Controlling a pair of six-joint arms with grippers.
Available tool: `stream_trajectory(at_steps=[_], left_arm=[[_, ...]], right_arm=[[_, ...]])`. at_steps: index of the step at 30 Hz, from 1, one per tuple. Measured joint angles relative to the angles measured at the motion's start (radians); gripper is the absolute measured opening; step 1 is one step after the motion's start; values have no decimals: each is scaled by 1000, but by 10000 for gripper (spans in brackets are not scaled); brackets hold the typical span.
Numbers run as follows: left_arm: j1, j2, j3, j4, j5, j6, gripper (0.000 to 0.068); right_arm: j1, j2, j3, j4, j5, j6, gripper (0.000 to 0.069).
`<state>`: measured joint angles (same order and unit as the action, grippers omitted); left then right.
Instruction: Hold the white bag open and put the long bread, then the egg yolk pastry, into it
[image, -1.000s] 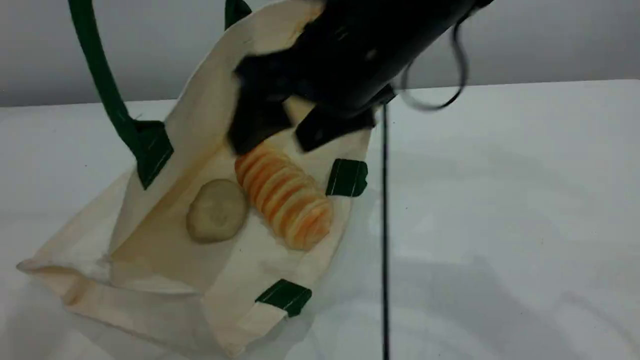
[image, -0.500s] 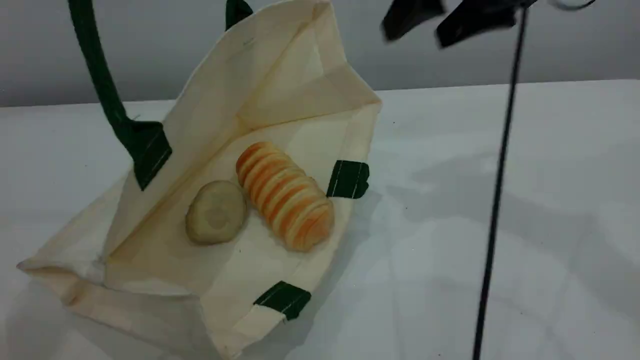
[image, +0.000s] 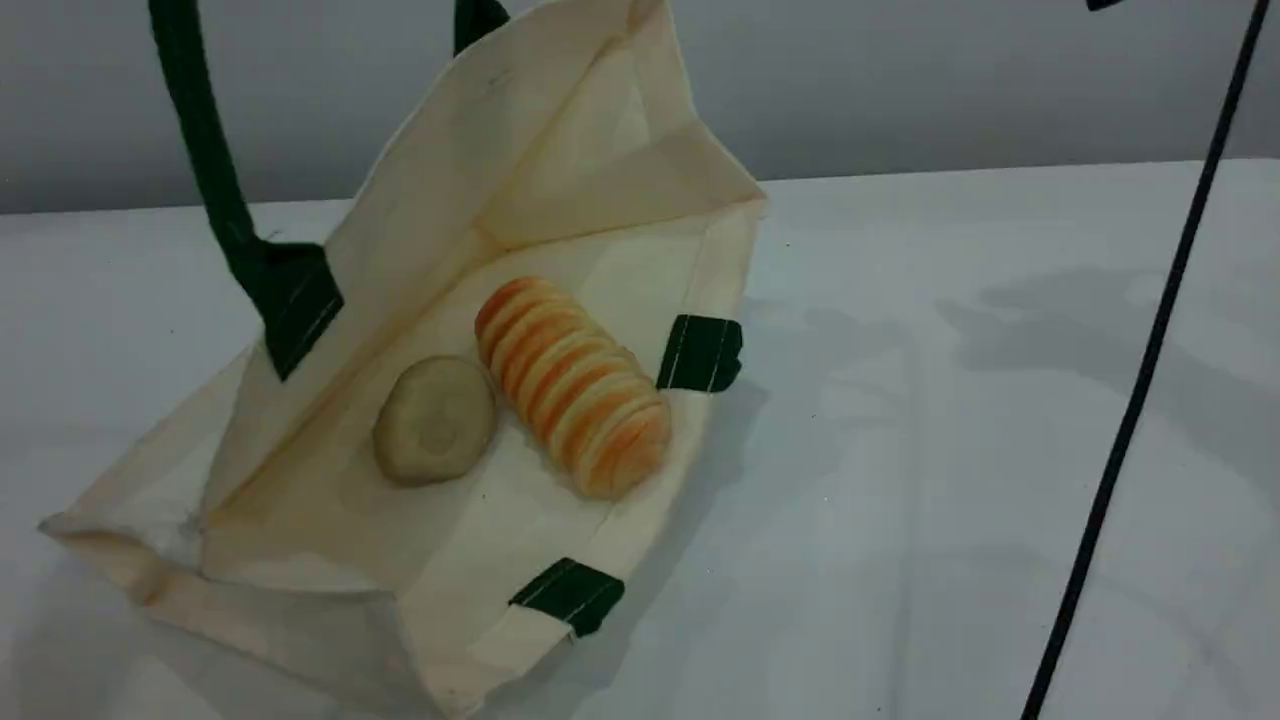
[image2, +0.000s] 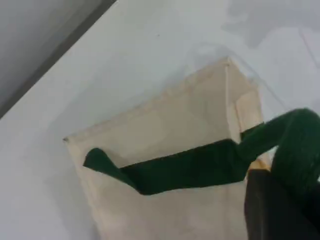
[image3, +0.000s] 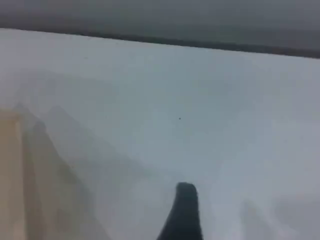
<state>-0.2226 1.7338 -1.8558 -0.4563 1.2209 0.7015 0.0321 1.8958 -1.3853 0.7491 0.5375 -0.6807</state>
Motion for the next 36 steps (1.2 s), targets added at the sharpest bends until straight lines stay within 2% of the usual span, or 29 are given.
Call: stream_trajectory(at_steps=[6,13,16,22,24,27,30,36], left_arm=[[0,0,0,-4,0,0,80],[0,0,0,-59,0,0,97],[0,0,0,-83,-2,0,167],[0,-1,0,-82,-3,-2,428],[0,-1,0,-80,-3,-8,487],[0,-1,-1,-75,-6,-51,525],[0,-2,-2,-52,-6,-90,533],[0,-43,-3,68,-28,-199,536]], right_arm=[[-3,0,0,-14,-7,0,589],[-3,0,0,-14,-9,0,589],[-3,0,0,-14,-10,0,589],[-3,0,0,-14,-12,1,589],[-3,0,0,-17,-11,8,589],[-12,0,0,-23,0,23,589],[-37,-7,-19,-45,36,41,589],[-103,-61,-94,-174,123,156,589]])
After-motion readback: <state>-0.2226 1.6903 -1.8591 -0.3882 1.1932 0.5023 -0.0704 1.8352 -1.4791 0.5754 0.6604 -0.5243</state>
